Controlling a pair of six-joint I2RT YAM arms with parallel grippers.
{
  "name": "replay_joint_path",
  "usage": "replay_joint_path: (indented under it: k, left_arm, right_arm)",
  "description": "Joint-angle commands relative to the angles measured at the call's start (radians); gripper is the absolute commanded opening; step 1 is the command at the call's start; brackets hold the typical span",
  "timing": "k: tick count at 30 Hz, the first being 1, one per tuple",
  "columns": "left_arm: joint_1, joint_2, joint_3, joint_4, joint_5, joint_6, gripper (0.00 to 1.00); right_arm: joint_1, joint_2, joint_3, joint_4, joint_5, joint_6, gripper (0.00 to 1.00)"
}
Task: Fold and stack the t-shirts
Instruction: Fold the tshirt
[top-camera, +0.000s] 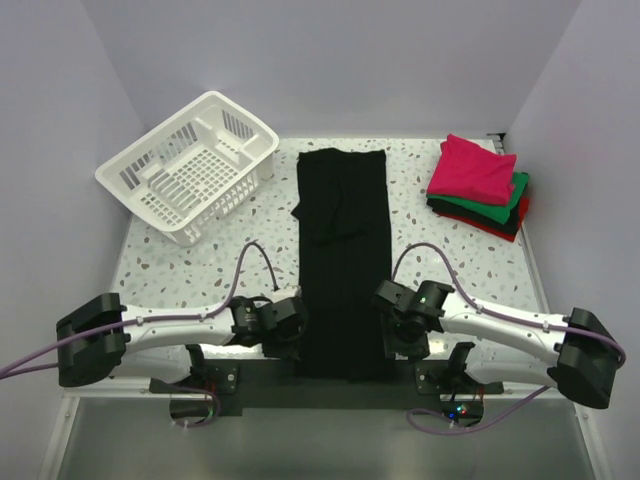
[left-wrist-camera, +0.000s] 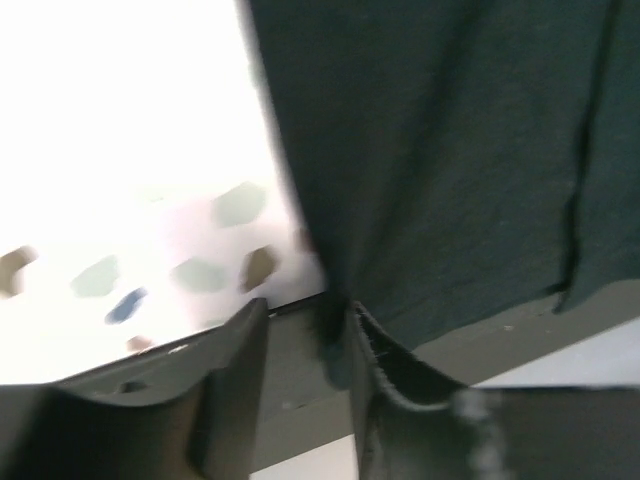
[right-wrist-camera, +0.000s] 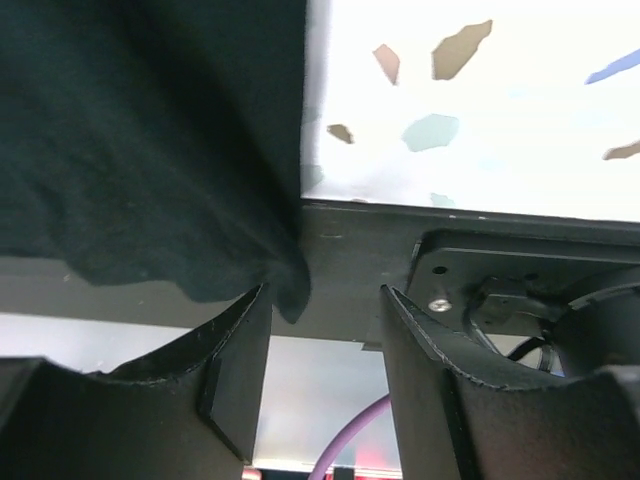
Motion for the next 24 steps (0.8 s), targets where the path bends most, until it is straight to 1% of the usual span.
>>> replay_joint_path:
  k: [1,4,11,13,14,20,21,23,24]
  left_arm:
    - [-0.007,-0.041,-0.018,-0.135,-0.037,-0.032,0.45]
    - [-0.007,-0.058,-0.029,-0.106,-0.023,-0.029,0.51]
    - [-0.007,-0.067,-0.067,0.006,0.03,0.002,0.53]
    - [-0.007,-0.072,-0.084,0.038,0.03,0.007,0.53]
    - [-0.007,-0.07,-0.089,0.047,0.059,0.008,0.53]
    - [-0.007,-0.058,-0.132,0.136,0.105,0.022,0.53]
    - [-0.007,-0.054,-0.139,0.147,0.109,0.028,0.52]
    - [-0.007,-0.038,-0.149,0.176,0.128,0.031,0.47]
    - [-0.007,-0.034,-0.155,0.182,0.135,0.031,0.45]
  right_arm:
    - [-0.011,-0.008,0.014,0.054,-0.053,-0.035,0.51]
    - [-0.017,0.019,-0.003,0.112,-0.11,-0.065,0.5]
    - [-0.022,0.062,-0.051,0.18,-0.193,-0.086,0.44]
    - [-0.025,0.072,-0.068,0.192,-0.207,-0.089,0.42]
    - [-0.024,0.075,-0.072,0.193,-0.216,-0.088,0.41]
    - [-0.024,0.079,-0.112,0.239,-0.259,-0.085,0.36]
    - [-0.024,0.076,-0.115,0.244,-0.262,-0.083,0.34]
    - [-0.022,0.07,-0.123,0.255,-0.268,-0.082,0.3]
    - [-0.023,0.067,-0.126,0.259,-0.273,-0.08,0.24]
